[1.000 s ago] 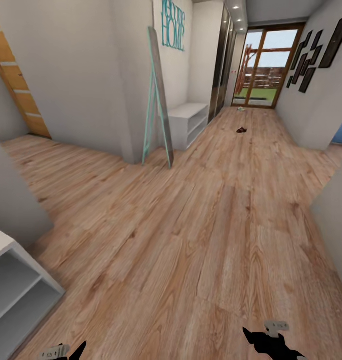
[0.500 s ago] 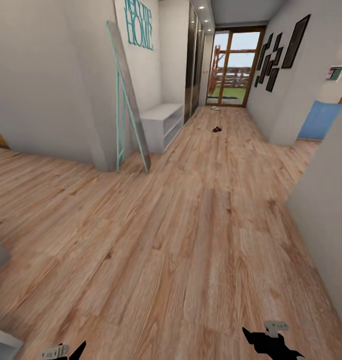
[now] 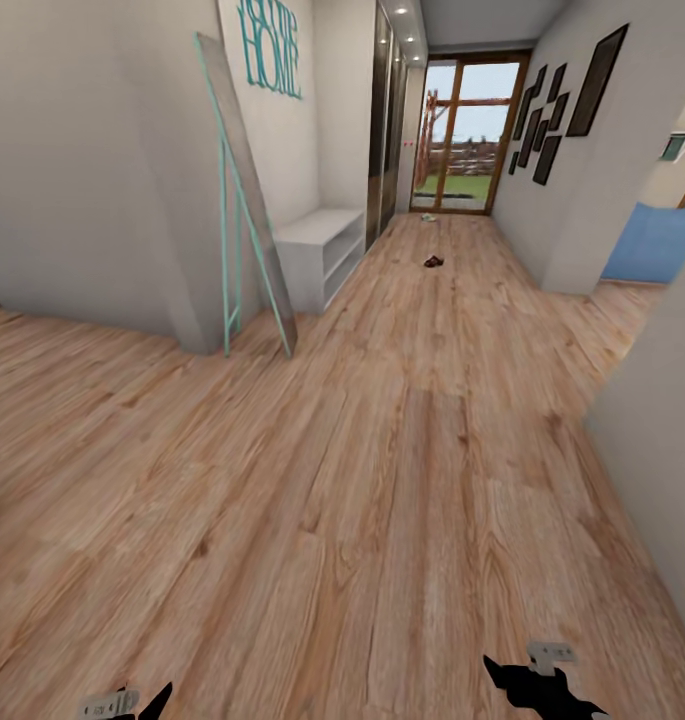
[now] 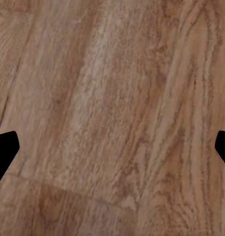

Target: Pick up the two gym shoes and the two sandals from the corridor floor and place them onto the hallstand (shoe rack) in the corridor, making sure they are on the rack and not on the floor. Arrange them so the two gym shoes are next to each other and the two sandals are next to each other.

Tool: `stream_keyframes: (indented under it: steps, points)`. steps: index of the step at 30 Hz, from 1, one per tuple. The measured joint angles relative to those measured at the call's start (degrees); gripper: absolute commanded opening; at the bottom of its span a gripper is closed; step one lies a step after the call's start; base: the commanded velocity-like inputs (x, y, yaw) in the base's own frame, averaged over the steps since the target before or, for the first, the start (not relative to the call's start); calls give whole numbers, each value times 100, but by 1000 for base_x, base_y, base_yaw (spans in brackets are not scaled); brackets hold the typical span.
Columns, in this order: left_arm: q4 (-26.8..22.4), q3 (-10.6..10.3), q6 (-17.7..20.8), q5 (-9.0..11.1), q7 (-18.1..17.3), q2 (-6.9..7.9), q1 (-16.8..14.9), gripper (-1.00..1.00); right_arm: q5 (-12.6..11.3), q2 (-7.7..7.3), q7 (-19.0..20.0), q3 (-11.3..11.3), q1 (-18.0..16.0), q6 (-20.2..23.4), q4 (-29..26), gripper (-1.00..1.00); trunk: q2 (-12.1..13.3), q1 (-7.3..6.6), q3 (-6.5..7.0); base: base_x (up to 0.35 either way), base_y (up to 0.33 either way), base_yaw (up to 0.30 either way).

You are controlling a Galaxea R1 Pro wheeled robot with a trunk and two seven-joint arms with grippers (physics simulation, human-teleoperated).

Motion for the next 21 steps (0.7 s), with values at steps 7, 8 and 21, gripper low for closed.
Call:
stream_keyframes:
  steps: [7, 8, 21]
  points:
    - [0, -1, 0, -8, 0, -5, 0, 100, -2, 10, -1, 0, 0, 1, -2, 100, 0, 0, 0, 340, 0, 0]
    - [0, -1, 0, -8, 0, -4, 0, 100, -2, 12, -1, 0, 0, 1, -2, 100, 0, 0, 0, 340, 0, 0]
    - [2, -2, 0, -3, -1, -9, -1, 100, -3, 9, -1, -4, 1, 1, 3, 100, 0, 0, 0, 340, 0, -72]
